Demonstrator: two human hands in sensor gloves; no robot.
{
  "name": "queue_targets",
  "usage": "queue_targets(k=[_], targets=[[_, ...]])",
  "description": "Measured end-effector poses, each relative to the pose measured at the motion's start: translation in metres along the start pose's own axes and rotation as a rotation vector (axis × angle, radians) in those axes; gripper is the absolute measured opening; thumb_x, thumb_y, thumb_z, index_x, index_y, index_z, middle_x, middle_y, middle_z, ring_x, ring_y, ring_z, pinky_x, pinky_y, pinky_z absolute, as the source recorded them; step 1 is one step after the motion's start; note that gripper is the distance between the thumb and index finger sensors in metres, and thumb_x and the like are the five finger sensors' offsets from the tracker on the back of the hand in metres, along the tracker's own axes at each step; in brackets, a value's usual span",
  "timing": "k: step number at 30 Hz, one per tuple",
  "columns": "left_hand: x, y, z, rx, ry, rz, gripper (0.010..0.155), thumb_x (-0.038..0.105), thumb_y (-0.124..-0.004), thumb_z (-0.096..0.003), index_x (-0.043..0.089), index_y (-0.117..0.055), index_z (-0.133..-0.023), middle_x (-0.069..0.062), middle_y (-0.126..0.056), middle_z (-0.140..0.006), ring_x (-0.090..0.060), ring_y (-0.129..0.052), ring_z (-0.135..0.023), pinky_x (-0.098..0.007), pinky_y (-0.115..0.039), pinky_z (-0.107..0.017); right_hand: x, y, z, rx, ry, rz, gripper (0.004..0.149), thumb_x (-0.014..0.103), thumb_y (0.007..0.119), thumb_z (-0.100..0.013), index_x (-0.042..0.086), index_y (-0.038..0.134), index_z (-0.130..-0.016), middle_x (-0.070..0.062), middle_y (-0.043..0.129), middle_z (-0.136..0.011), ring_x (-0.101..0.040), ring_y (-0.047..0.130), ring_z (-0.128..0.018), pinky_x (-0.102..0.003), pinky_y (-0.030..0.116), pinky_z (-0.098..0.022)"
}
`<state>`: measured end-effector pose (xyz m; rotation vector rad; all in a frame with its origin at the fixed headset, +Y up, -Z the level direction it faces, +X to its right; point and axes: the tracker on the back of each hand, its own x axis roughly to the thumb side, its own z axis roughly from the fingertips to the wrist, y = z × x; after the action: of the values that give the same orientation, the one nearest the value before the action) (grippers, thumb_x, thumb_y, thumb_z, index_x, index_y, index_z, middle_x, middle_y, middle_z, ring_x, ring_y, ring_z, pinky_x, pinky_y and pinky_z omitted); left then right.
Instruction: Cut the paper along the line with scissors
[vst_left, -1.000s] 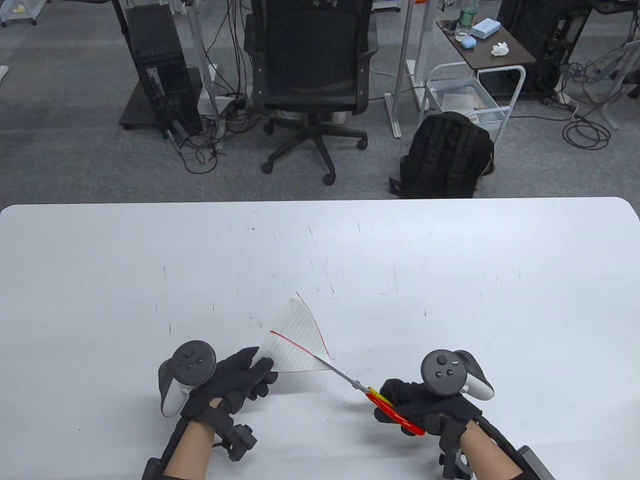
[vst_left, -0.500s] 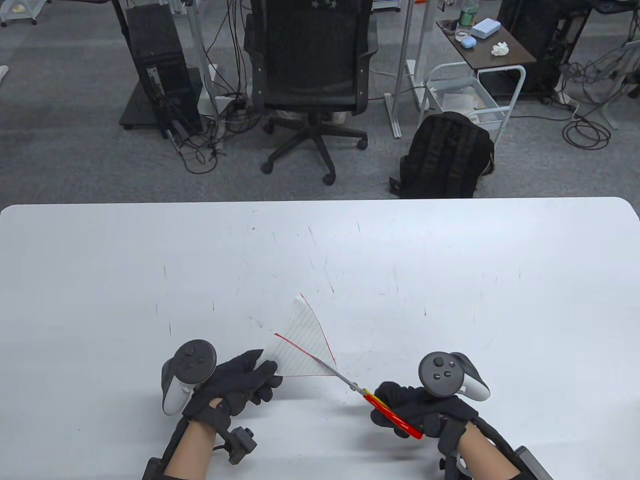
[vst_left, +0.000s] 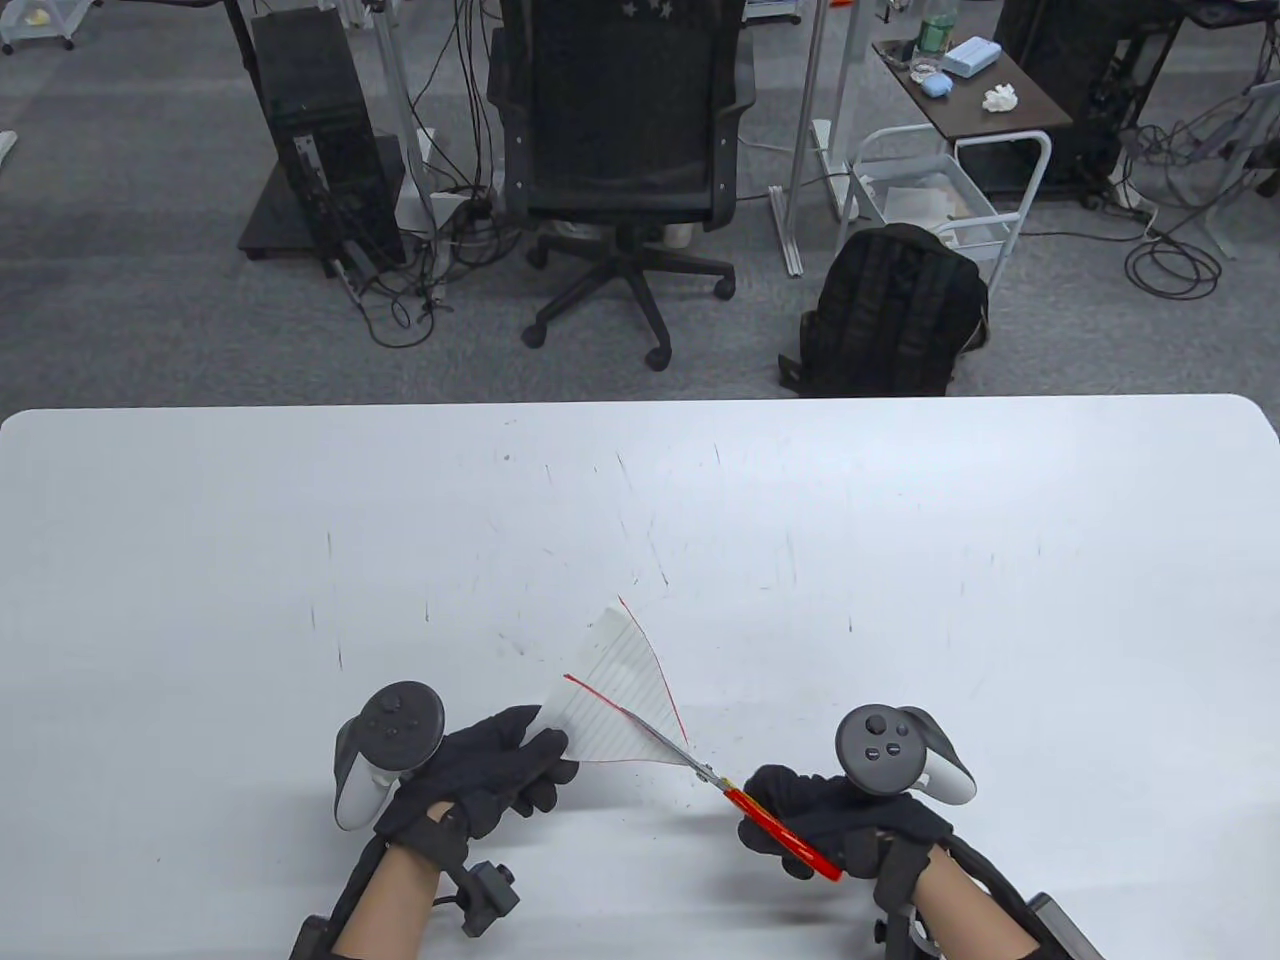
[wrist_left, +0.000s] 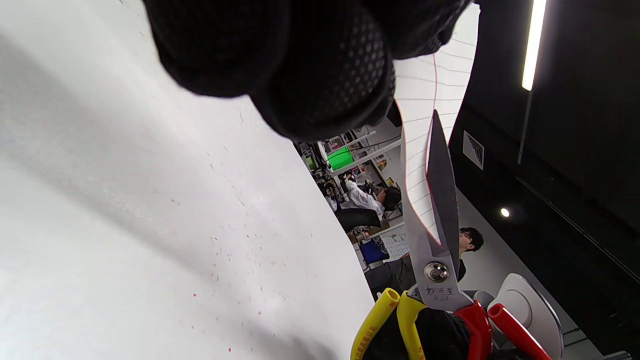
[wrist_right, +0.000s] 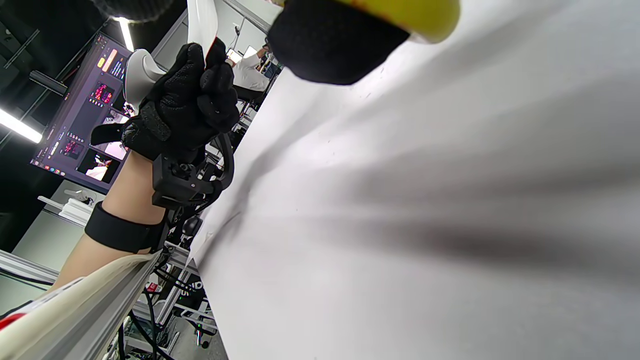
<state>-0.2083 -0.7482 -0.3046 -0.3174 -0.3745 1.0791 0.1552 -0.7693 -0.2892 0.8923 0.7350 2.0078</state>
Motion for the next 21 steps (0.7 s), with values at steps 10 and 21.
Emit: queue_targets(k=[10, 21], targets=[[-0.0003, 0.0005, 0.0002, 0.011, 0.009, -0.018, 0.037, 0.042, -0.070, -0.0580, 0.026, -0.079, -0.089, 0.005, -0.099, -0.064, -0.006, -0.100, -0.046, -0.021, -0.089, -0.034, 0.0013, -0.0013, -0.0003, -0.042, -0.004, 0.017, 0.070, 0.050, 0.062, -0.059, -0.009, 0.045, -0.094, -0.021, 0.078, -0.073, -0.013, 0.089, -0.037, -0.044, 0.068, -0.036], [-0.0011, 0.0006, 0.0004, 0.025, 0.022, -0.040, 0.037, 0.042, -0.070, -0.0581, 0.025, -0.080, -0.089, 0.004, -0.100, -0.063, -0.006, -0.100, -0.045, -0.021, -0.089, -0.033, 0.0020, -0.0005, -0.0010, -0.050, -0.010, 0.005, 0.071, 0.051, 0.062, -0.057, -0.008, 0.047, -0.093, -0.020, 0.079, -0.071, -0.012, 0.089, -0.035, -0.043, 0.069, -0.035]])
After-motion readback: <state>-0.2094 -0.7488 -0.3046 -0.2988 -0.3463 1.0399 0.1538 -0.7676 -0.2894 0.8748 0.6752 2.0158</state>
